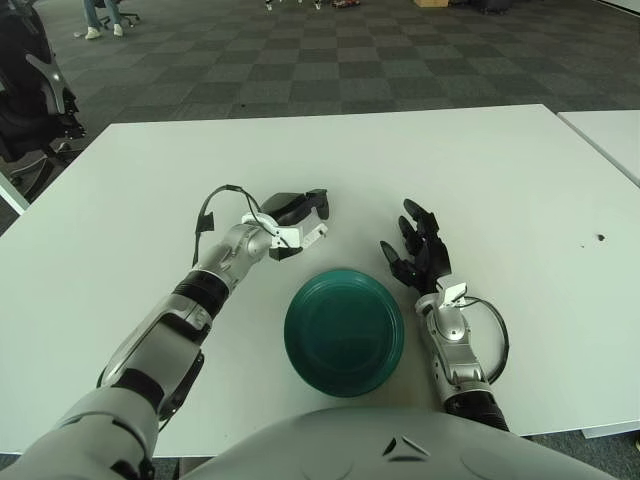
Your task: Put the charger into the plate.
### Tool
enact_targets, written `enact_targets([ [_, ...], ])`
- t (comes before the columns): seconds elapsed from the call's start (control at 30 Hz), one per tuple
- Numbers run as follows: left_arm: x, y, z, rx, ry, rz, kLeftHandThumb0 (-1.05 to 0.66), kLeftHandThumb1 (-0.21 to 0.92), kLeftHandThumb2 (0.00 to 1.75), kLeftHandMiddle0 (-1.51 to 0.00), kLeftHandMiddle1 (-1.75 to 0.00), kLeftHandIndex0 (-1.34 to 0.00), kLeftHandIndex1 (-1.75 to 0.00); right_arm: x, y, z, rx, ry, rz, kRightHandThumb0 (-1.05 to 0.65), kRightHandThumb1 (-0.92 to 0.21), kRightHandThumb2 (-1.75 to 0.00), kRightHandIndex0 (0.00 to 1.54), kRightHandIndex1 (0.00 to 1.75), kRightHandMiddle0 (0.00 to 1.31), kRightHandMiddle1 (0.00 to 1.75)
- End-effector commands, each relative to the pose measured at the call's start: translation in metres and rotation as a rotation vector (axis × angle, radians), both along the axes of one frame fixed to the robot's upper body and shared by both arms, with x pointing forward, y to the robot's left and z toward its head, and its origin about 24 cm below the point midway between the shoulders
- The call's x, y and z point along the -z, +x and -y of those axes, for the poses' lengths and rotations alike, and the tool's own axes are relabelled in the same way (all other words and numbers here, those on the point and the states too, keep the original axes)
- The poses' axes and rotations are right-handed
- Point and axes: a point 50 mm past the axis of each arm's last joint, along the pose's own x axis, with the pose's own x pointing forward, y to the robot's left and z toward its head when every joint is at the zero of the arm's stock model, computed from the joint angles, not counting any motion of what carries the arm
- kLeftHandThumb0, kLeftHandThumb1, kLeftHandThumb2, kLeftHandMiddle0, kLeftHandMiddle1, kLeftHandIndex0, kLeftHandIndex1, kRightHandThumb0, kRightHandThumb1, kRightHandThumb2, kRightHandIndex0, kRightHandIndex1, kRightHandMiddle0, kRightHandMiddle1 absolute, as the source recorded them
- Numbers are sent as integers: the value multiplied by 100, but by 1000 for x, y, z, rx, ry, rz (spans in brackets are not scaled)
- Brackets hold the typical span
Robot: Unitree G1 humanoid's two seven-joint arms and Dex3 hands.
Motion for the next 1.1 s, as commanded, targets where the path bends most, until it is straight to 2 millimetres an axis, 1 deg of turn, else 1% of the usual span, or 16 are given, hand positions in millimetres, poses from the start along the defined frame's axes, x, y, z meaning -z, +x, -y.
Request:
enact_targets([
  [0.0, -30, 3, -13, -6, -63, 77, 0, -9, 172, -94, -159, -72, -175, 53, -34, 2, 10, 1, -315, -77, -80, -34, 33, 3, 0, 61],
  [0.07, -41, 0, -12, 2, -122, 107, 0, -8, 172, -93, -161, -71, -175, 53, -34, 2, 11, 2, -314, -76, -80, -34, 34, 3, 0, 61],
  [0.17, -48, -4, -11, 5, -170, 124, 0, -8, 172, -92, -163, -70, -175, 53, -34, 3, 15, 5, -317, -74, -80, -34, 36, 4, 0, 62],
  [0.33, -65, -16, -5, 20, -244, 150, 0, -8, 172, -94, -162, -70, -175, 56, -32, 5, 37, 27, -322, -71, -79, -33, 41, 7, 0, 63],
  [0.53, -87, -30, 3, 69, -264, 195, 0, -10, 174, -96, -161, -71, -175, 59, -31, 6, 52, 39, -320, -69, -77, -34, 46, 10, 0, 61],
  [0.73, -102, -41, 11, 146, -286, 231, 0, -4, 170, -90, -166, -67, -175, 61, -30, 7, 58, 48, -313, -68, -77, -36, 48, 14, 0, 60],
  [0.8, -106, -48, 15, 179, -288, 248, 0, -3, 168, -88, -168, -65, -175, 61, -29, 7, 58, 52, -310, -67, -75, -40, 41, 27, 0, 60],
  [0.83, -108, -51, 17, 192, -287, 255, 0, -2, 168, -87, -168, -64, -175, 61, -29, 7, 59, 53, -308, -67, -74, -43, 36, 37, 0, 60],
  [0.87, -109, -56, 21, 216, -283, 266, 0, -1, 167, -87, -168, -64, -175, 61, -29, 8, 58, 54, -306, -66, -73, -45, 33, 43, 0, 61],
  [0.97, -112, -69, 30, 277, -272, 289, 0, 0, 166, -86, -167, -63, -175, 62, -29, 7, 56, 56, -302, -66, -72, -48, 28, 54, 0, 61],
  [1.07, -114, -84, 42, 374, -260, 270, 0, 0, 166, -86, -167, -63, -175, 62, -29, 7, 57, 56, -305, -67, -71, -49, 26, 58, 0, 61],
])
